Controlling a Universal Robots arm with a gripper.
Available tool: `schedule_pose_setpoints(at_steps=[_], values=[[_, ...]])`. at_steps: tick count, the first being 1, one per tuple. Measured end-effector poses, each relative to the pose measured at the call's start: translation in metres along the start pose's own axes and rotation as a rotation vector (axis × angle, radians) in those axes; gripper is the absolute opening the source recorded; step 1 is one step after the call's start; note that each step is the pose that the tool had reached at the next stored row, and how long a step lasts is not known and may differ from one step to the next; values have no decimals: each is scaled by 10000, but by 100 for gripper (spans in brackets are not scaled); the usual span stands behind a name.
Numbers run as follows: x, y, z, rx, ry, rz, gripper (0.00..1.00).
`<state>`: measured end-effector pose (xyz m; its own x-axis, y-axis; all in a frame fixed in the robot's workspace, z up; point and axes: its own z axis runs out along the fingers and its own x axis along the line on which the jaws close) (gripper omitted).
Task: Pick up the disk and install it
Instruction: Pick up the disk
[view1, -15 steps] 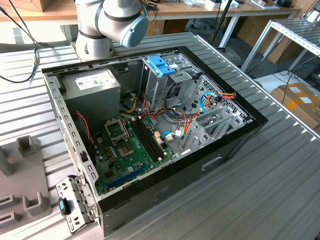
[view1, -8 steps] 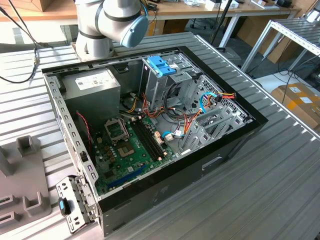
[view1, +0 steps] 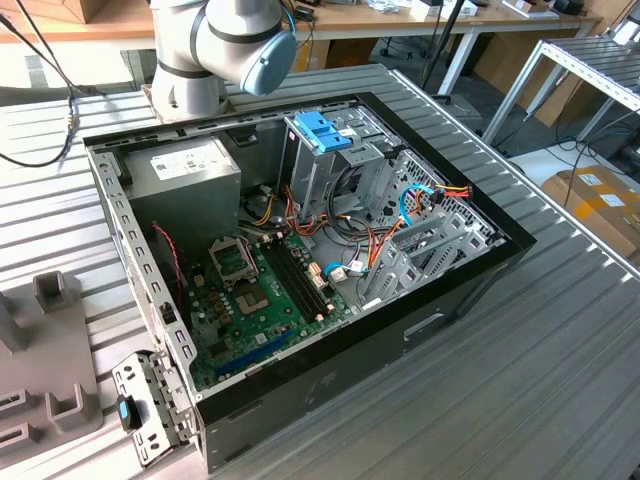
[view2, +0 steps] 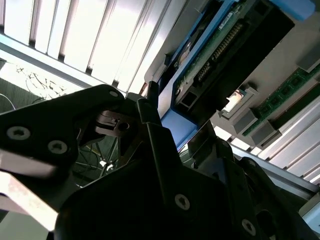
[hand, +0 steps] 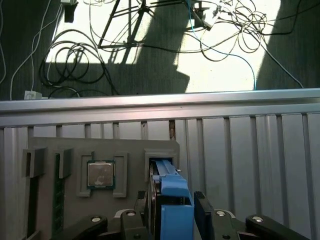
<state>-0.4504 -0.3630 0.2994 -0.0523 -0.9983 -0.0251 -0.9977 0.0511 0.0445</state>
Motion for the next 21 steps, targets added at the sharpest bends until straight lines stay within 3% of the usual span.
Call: schedule_pose_setpoints(at_steps=[18, 21], values=[[1, 5, 19, 0, 0, 0, 49], [1, 5, 19, -1, 1, 0, 37]])
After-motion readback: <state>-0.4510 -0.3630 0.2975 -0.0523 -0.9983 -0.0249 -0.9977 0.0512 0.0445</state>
